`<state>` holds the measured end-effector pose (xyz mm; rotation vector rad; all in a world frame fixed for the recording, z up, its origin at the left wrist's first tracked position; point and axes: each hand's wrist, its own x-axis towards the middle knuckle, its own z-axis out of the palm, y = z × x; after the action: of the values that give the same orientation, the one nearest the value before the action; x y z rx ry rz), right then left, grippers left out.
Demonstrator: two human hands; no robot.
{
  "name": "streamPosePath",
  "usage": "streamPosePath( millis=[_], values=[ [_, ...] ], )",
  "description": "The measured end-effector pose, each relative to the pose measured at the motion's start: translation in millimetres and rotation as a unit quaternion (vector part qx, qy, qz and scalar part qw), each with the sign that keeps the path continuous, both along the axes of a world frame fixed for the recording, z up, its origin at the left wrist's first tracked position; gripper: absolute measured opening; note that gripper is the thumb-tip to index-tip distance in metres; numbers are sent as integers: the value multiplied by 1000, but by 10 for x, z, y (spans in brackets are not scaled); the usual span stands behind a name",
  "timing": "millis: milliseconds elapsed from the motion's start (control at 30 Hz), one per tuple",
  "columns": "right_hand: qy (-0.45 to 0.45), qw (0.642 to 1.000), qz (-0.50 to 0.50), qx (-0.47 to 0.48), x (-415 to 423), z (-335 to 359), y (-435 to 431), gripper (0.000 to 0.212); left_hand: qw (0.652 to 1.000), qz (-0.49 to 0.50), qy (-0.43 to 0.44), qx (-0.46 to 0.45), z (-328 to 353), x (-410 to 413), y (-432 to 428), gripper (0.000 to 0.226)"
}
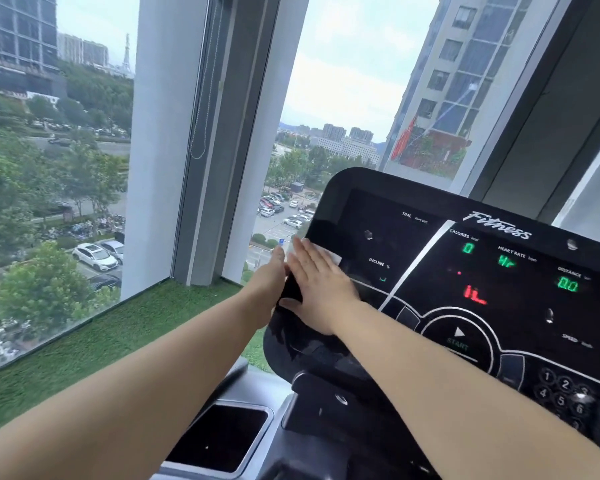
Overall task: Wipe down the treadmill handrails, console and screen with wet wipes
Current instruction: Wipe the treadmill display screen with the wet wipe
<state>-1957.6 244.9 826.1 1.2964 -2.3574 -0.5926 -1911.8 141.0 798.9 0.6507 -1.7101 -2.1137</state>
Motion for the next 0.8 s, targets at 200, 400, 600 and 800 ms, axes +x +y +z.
streamPosePath(
  millis=[200, 400, 600, 800],
  values=[
    [8, 998, -38, -47, -255, 417, 2, 75, 997, 1, 35, 63, -31, 95, -15, 58],
    [10, 999, 23, 42, -133, 110, 52, 76, 993, 19, 52, 108, -180, 139, -39, 54],
    [8, 998, -44, -49, -285, 510, -74, 74, 999, -18, 25, 42, 35, 112, -50, 56],
    [-8, 1000, -13, -14, -319, 588, -40, 74, 1000, -10, 8, -21, 415, 9, -23, 58]
  ],
)
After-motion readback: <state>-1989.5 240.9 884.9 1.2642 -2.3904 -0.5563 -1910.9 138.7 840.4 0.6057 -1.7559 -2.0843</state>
